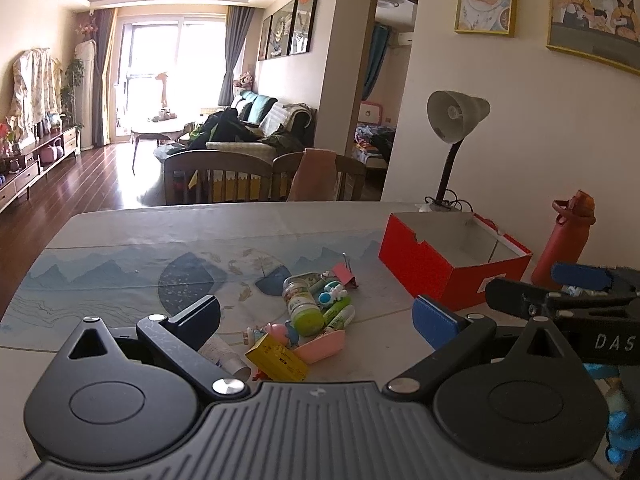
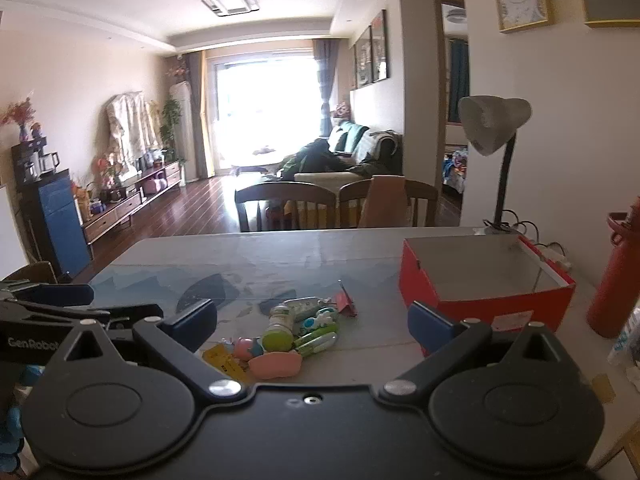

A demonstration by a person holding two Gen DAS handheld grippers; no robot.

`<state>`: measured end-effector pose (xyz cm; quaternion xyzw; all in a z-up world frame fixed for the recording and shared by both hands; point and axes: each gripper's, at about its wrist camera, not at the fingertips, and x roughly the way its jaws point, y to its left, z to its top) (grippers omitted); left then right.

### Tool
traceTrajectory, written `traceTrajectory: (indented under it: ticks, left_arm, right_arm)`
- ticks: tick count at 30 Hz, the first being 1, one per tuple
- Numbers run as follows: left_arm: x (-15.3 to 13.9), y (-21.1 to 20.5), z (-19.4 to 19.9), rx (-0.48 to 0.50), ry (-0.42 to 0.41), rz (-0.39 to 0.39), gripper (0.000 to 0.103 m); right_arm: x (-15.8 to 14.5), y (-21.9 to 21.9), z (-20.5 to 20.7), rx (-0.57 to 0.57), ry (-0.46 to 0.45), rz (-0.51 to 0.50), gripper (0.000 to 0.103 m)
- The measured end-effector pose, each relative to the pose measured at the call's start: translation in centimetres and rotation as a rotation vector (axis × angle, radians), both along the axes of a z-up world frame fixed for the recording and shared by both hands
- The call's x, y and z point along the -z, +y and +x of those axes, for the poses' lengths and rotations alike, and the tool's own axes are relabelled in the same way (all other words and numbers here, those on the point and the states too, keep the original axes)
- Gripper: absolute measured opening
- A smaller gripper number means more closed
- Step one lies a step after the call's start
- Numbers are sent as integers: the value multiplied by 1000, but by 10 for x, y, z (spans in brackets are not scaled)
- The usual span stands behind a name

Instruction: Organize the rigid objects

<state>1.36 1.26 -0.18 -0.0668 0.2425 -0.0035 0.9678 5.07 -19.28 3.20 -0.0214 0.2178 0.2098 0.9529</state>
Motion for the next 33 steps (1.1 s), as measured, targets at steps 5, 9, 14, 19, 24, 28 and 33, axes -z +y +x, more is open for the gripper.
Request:
traceTrajectory:
  ticks: [5, 9, 14, 19, 24, 28, 33]
  left_arm:
    - [8, 10, 10, -25, 38, -2, 103]
    - [18, 19, 20, -64, 66, -1, 103]
    - [35, 33, 32, -130, 101, 10, 103]
    - [59, 51, 48, -195, 170, 11, 102]
    - [80, 63, 71, -255, 223, 13, 102]
    - [95, 70, 89, -285, 266, -3, 102]
    - [114, 80, 109, -328, 329, -49, 99]
  right_arm:
    - [8, 5, 13, -63, 41, -9, 99]
    - [19, 11, 24, -116, 67, -21, 96]
    - [37, 24, 39, -194, 116, -39, 88]
    - [57, 41, 55, -290, 159, -67, 87]
    - [79, 63, 69, -396, 187, -121, 83]
    - [94, 80, 79, -474, 203, -164, 80]
    - [111, 101, 92, -547, 203, -231, 75]
